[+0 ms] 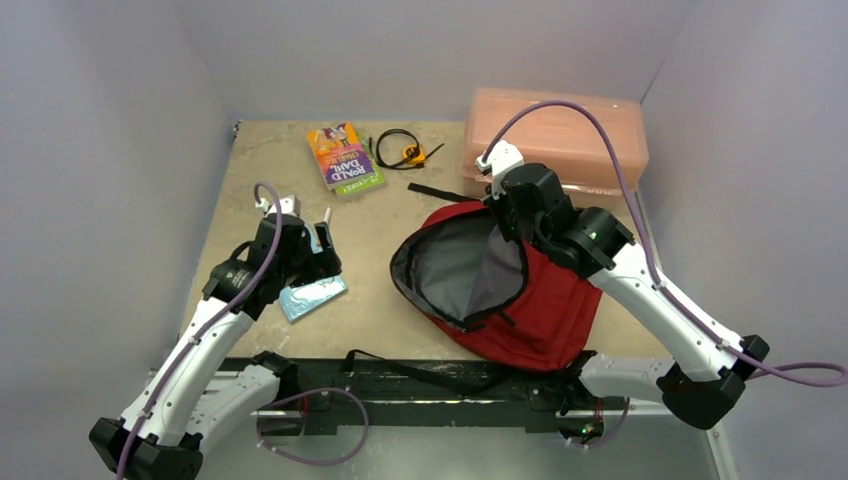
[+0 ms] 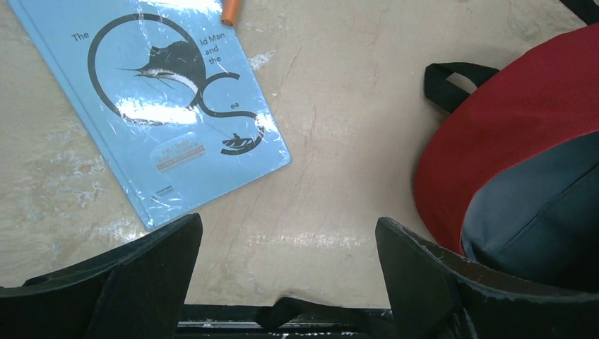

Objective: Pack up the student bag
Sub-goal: Pick up the book from the center of the board.

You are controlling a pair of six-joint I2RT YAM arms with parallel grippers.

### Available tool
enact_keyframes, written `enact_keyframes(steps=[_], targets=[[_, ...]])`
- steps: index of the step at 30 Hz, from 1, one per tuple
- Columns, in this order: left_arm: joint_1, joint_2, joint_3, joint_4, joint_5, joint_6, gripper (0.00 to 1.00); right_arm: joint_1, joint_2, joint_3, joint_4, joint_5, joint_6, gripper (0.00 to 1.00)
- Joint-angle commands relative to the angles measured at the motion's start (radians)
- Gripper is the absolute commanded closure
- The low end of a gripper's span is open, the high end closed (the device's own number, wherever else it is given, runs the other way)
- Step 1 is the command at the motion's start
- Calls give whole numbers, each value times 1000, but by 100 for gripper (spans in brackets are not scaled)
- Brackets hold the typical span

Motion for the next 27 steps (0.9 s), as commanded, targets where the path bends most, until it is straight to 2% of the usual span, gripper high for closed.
enact_keyframes(steps=[1, 7, 10, 14, 19, 24, 27], targets=[[6, -5, -13, 36, -43, -91, 6, 2, 34, -62, 224, -209, -63, 100], [16, -21, 33, -28, -122, -89, 2, 2, 150, -63, 303, -317, -24, 100], [58, -2, 77, -1, -89, -68, 0, 2, 147, -95, 341, -366, -2, 100], [215, 107, 102, 199, 129, -101, 0, 2, 118, -155, 378, -411, 43, 100], [400, 365, 118, 544, 373, -303, 0, 2, 61, -174, 356, -396, 43, 100], [458, 584, 205, 796, 470, -450, 2, 2, -16, -192, 338, -384, 43, 100], [453, 692, 274, 828, 361, -431, 3, 2, -59, -203, 331, -383, 43, 100]])
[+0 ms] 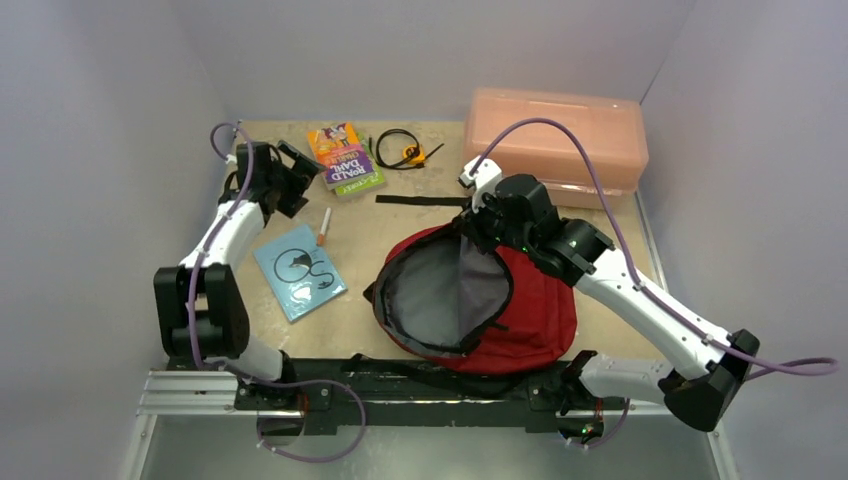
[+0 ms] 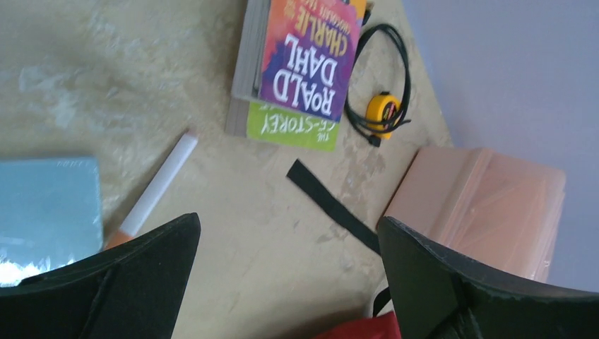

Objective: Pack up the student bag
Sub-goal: Pick up the book from the center of the board.

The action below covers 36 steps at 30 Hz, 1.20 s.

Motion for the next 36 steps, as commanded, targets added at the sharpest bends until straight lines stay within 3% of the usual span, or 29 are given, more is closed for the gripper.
enact_keyframes(steps=[1, 7, 10, 16, 29, 36], targets=[[0, 100, 130, 229, -38, -68, 3, 3, -85, -9, 36, -12, 10, 100], [-8, 254, 155, 332, -167, -83, 0, 3, -138, -10, 28, -24, 23, 100], [-23, 311, 90, 480, -241, -96, 0, 2, -147, 1, 13, -21, 23, 100], [-36, 469, 82, 710, -182, -87, 0, 3, -165, 7, -11, -9, 19, 100], [-39, 584, 27, 856, -67, -172, 45, 2, -158, 25, 1, -45, -23, 100], [-40, 604, 35, 828, -54, -179, 38, 2, -174, 23, -3, -49, -23, 100]])
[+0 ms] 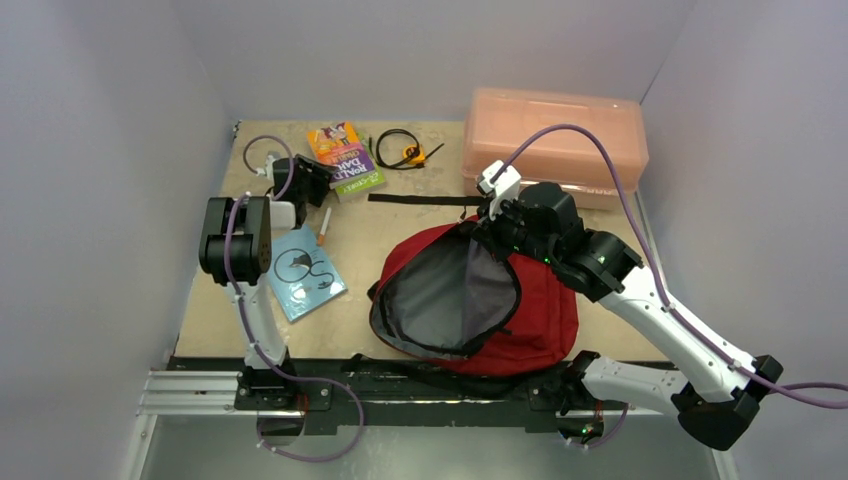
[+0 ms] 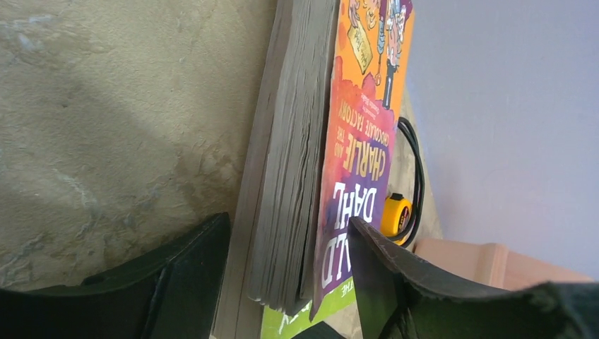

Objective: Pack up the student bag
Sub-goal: Pick up the book from the center of the board.

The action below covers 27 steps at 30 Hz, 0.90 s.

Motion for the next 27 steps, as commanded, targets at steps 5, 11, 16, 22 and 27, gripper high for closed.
enact_keyframes(steps=[5, 11, 16, 22, 27], targets=[[3, -4, -22, 89, 26, -22, 50, 2, -38, 39, 45, -22, -17, 100], [13, -58, -44, 93, 28, 16, 78, 2, -40, 44, 39, -30, -17, 100], [40, -162, -85, 86, 32, 46, 86, 3, -46, 34, 35, -22, -15, 100], [49, -340, -57, -154, 54, 162, 100, 3, -38, 14, 23, 85, 46, 100], [45, -548, -70, -309, 133, 211, 100, 2, -42, 20, 34, 156, 86, 100]])
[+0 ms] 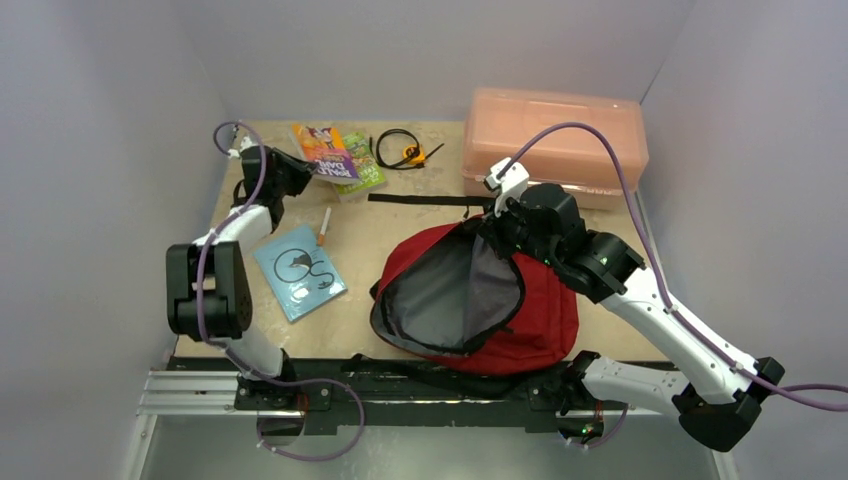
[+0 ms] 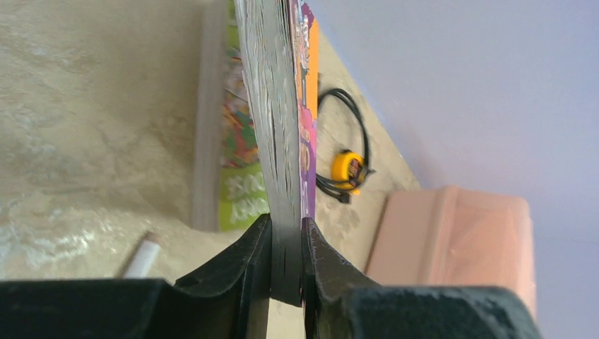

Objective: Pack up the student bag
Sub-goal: Pick up the book from the center of the board, then place the book in the student bag.

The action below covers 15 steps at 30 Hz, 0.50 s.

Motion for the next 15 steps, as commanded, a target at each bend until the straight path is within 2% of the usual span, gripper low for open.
enact_keyframes(steps=[1, 5, 8, 11, 15], targets=[[1, -242, 22, -131, 121, 90, 100, 2, -37, 21, 51, 86, 47, 100], [-15, -468, 37, -384, 287, 181, 100, 3, -25, 28, 63, 140, 31, 100], [-89, -691, 20, -548, 315, 333, 100, 1, 4, 45, 44, 212, 14, 100], [-180, -909, -21, -651, 331, 458, 100, -1, 25, 59, 47, 202, 3, 100], [-225, -1073, -114, -749, 459, 429, 100, -1, 36, 65, 80, 172, 1, 100]])
